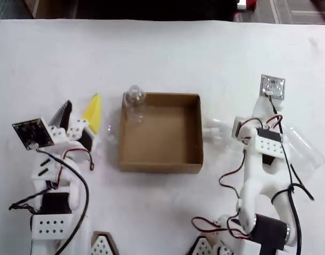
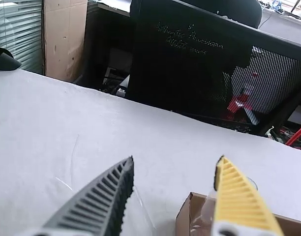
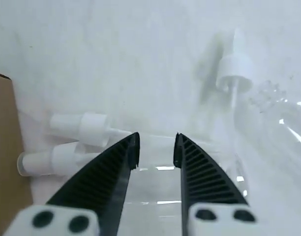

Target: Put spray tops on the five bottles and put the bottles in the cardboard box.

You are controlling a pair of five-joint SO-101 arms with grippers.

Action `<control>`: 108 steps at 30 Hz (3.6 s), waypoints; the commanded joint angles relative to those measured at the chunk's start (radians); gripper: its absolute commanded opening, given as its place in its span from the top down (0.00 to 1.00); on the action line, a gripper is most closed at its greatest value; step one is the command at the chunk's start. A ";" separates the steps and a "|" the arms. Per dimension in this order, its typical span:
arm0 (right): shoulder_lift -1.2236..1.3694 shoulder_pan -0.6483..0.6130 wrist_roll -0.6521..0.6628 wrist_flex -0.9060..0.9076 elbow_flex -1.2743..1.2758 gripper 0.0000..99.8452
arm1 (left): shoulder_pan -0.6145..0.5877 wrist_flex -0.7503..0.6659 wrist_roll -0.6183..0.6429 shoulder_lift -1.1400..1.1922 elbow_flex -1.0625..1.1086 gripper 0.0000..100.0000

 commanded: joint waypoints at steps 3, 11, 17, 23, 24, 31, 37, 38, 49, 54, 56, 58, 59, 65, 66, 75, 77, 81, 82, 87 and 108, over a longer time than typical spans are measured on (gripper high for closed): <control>-0.035 0.004 -0.003 0.007 -0.009 0.90 | 0.013 -0.028 -0.011 -0.001 -0.020 0.75; -0.035 0.004 0.000 0.007 -0.009 0.90 | 0.013 -0.028 -0.011 -0.001 -0.020 0.75; -0.035 0.005 0.000 0.007 -0.009 0.90 | 0.013 -0.028 -0.011 -0.001 -0.020 0.75; -0.035 0.002 0.002 0.007 -0.009 0.91 | 0.013 -0.028 -0.011 -0.001 -0.020 0.75; -0.033 0.002 0.002 0.007 -0.009 0.93 | 0.013 -0.028 -0.011 -0.001 -0.020 0.75; -0.044 -0.013 0.028 0.021 -0.032 0.99 | 0.013 -0.028 -0.011 -0.001 -0.020 0.75; -0.031 -0.090 0.212 0.325 -0.236 0.98 | 0.013 -0.028 -0.011 -0.001 -0.021 0.75; -0.031 -0.104 0.230 0.354 -0.262 0.98 | 0.013 -0.028 -0.011 -0.001 -0.021 0.75; -0.030 -0.180 0.250 0.427 -0.304 0.98 | 0.013 -0.028 -0.011 -0.001 -0.021 0.75; -0.030 -0.189 0.331 0.387 -0.256 0.98 | 0.012 -0.028 -0.011 -0.001 -0.021 0.75; -0.030 -0.173 0.354 0.369 -0.230 0.98 | 0.012 -0.028 -0.011 -0.001 -0.021 0.75; -0.030 -0.147 0.376 0.337 -0.207 0.98 | 0.012 -0.028 -0.011 -0.001 -0.021 0.75; -0.030 -0.133 0.385 0.318 -0.198 0.98 | 0.012 -0.028 -0.011 -0.001 -0.021 0.75; 0.117 -0.091 0.397 0.282 -0.242 0.98 | 0.012 -0.028 -0.011 -0.001 -0.021 0.75; 0.147 -0.081 0.397 0.289 -0.256 0.98 | 0.012 -0.028 -0.011 -0.001 -0.021 0.75; 0.278 0.133 0.565 0.349 -0.341 0.98 | 0.013 -0.028 -0.048 -0.001 -0.021 0.75; 0.269 0.171 0.595 0.374 -0.353 0.98 | 0.015 -0.031 -0.061 -0.001 -0.021 0.75; 0.209 0.153 0.552 0.432 -0.425 0.98 | 0.027 -0.029 -0.066 -0.001 -0.021 0.75; 0.193 0.124 0.540 0.444 -0.440 0.98 | 0.028 -0.029 -0.066 -0.001 -0.021 0.75; 0.160 -0.088 0.532 0.447 -0.460 0.98 | 0.024 -0.029 -0.066 -0.001 -0.020 0.75; 0.748 -0.205 0.801 0.722 -1.019 0.87 | 0.028 -0.034 -0.066 -0.001 -0.017 0.75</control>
